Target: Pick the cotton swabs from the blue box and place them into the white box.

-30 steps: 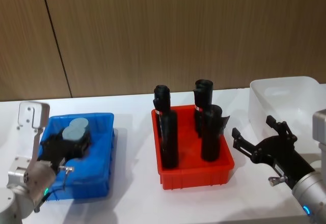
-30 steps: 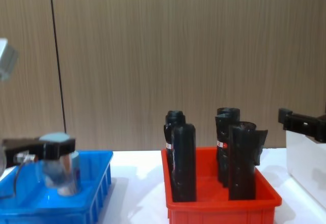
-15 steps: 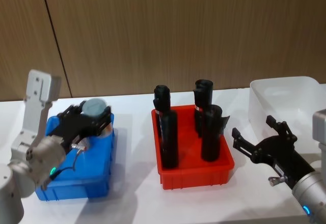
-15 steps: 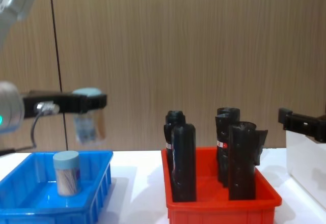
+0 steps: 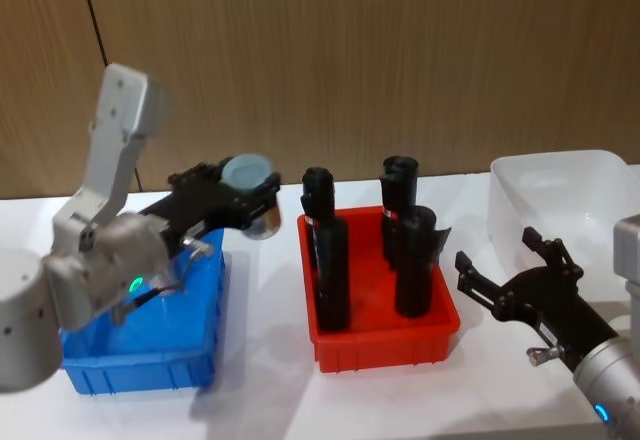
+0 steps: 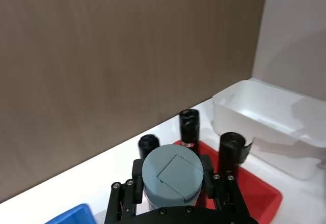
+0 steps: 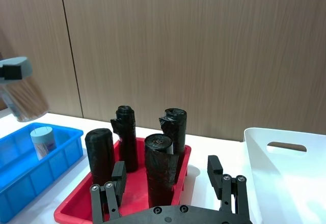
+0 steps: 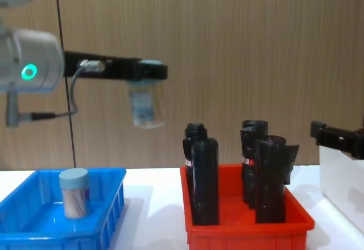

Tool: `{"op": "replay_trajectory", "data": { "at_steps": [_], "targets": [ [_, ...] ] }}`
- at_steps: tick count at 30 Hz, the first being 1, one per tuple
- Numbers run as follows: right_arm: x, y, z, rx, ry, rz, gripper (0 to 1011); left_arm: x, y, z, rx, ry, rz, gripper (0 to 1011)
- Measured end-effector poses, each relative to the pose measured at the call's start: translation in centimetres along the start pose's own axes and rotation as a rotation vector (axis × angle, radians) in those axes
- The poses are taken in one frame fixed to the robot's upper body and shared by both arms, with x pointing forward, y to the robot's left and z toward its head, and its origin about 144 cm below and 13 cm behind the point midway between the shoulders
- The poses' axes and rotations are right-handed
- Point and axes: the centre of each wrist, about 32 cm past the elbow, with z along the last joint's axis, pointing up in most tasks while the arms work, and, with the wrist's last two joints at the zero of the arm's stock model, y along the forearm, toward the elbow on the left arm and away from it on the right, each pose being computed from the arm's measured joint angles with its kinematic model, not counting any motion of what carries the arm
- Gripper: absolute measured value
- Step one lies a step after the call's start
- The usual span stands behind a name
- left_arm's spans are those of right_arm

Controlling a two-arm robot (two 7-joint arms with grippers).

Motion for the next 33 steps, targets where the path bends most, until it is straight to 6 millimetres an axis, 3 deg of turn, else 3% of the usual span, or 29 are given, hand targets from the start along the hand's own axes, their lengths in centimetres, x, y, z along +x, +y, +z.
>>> {"op": "replay_trajectory", "data": {
  "at_steps": [15,33],
  "targets": [
    [0.0,0.0,0.0,0.0,0.0,0.0,1001,-1.0,-3.6,4.7,0.068,-0.007,-0.162,670],
    [0.0,0.0,0.0,0.0,0.0,0.0,1001,-1.6,-6.6,7.3,0.108,-0.025,-0.267,670]
  ]
}}
